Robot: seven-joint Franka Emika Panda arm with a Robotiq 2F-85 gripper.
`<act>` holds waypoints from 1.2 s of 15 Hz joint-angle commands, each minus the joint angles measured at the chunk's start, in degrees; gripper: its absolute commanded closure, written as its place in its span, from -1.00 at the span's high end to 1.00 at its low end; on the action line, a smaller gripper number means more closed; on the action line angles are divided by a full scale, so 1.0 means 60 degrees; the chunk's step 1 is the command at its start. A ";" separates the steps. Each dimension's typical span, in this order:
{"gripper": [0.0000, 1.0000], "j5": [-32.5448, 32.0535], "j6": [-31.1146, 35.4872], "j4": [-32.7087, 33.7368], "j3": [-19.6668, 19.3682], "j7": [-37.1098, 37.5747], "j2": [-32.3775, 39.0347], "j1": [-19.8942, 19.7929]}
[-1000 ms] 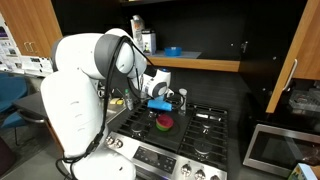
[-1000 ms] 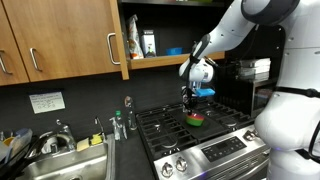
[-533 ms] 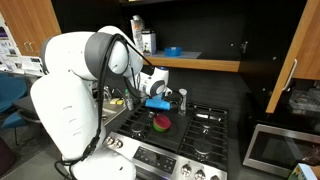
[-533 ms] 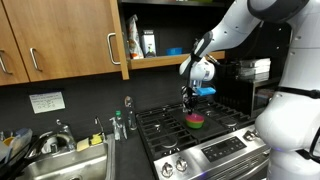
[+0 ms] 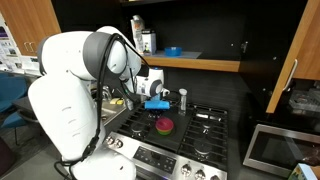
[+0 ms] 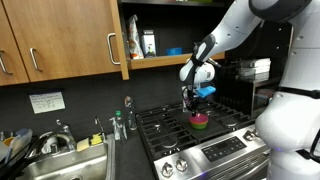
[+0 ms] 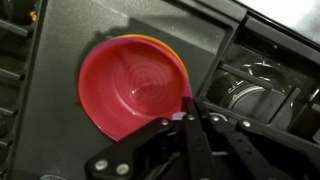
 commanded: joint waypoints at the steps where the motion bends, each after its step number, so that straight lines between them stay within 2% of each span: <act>1: -0.98 -0.1200 -0.0196 -0.0290 0.0146 0.0843 -0.0583 0.0075; 4: -0.98 -0.1763 -0.0266 -0.0407 0.0251 0.1230 -0.0896 0.0166; 10: -0.98 -0.1693 -0.0569 -0.0812 0.0267 0.1222 -0.1802 0.0369; 18: -0.98 -0.2406 -0.1905 -0.1181 0.0269 0.1203 -0.4107 0.0384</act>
